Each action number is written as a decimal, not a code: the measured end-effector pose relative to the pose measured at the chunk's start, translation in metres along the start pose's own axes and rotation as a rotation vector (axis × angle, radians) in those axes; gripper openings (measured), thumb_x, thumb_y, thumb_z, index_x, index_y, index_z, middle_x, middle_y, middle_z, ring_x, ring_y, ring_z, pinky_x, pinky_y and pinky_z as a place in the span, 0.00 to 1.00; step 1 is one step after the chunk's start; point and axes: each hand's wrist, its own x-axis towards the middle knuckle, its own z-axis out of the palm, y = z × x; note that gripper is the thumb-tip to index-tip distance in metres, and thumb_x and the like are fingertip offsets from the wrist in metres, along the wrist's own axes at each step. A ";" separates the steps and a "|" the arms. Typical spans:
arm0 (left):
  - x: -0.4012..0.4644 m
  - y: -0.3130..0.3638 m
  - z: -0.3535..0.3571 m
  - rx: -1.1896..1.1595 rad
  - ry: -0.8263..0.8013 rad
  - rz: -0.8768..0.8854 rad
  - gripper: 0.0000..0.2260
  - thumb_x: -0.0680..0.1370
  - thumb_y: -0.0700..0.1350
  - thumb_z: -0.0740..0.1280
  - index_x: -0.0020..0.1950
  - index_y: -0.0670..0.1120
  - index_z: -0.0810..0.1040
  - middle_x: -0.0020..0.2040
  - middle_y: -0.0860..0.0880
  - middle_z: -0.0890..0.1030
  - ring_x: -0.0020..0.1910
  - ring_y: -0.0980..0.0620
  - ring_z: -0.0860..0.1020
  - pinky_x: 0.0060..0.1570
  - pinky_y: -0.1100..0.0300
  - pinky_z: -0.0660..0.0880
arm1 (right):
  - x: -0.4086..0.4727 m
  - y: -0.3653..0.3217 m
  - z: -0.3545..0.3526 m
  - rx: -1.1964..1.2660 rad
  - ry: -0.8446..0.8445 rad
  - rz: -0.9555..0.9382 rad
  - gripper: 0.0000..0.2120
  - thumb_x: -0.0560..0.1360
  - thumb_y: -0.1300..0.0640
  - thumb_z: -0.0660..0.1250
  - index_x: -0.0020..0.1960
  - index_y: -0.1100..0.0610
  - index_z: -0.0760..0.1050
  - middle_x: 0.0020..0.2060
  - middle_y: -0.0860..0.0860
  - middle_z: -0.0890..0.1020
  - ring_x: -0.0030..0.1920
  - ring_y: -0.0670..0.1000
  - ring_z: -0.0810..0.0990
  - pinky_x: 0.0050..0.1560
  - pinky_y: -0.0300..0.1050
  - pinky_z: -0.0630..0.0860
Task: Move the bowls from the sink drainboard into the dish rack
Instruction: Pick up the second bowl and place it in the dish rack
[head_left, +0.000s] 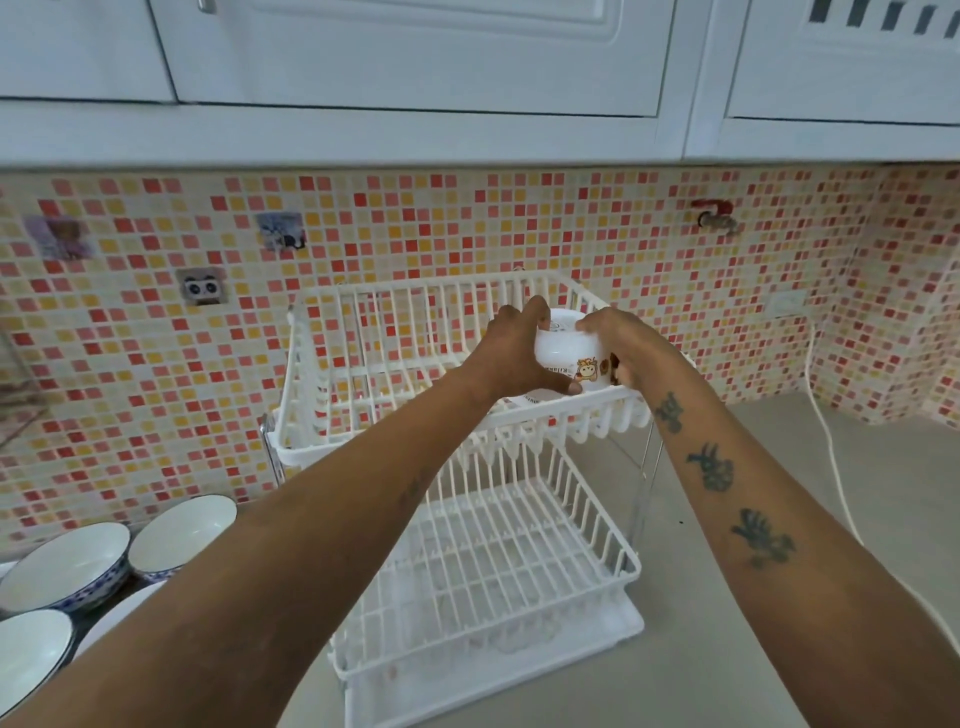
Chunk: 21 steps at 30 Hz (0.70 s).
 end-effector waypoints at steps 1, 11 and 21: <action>0.000 -0.001 0.001 0.016 -0.008 0.000 0.36 0.61 0.52 0.81 0.62 0.45 0.67 0.61 0.41 0.70 0.57 0.42 0.72 0.56 0.51 0.76 | 0.001 0.000 0.000 -0.004 -0.007 0.002 0.10 0.78 0.60 0.59 0.59 0.58 0.69 0.40 0.56 0.76 0.40 0.57 0.77 0.40 0.50 0.76; 0.000 -0.005 0.002 0.034 -0.032 0.000 0.37 0.63 0.50 0.80 0.65 0.46 0.65 0.63 0.41 0.68 0.59 0.43 0.70 0.58 0.49 0.75 | 0.007 -0.001 0.007 -0.158 0.109 -0.021 0.20 0.77 0.59 0.59 0.69 0.62 0.68 0.47 0.57 0.77 0.51 0.58 0.78 0.59 0.53 0.76; -0.010 -0.009 -0.026 -0.037 -0.009 -0.042 0.32 0.71 0.57 0.73 0.69 0.45 0.66 0.69 0.42 0.68 0.67 0.43 0.68 0.61 0.54 0.67 | -0.008 0.006 0.015 -0.323 0.458 -0.357 0.21 0.79 0.50 0.57 0.62 0.65 0.74 0.61 0.60 0.77 0.52 0.60 0.78 0.46 0.46 0.69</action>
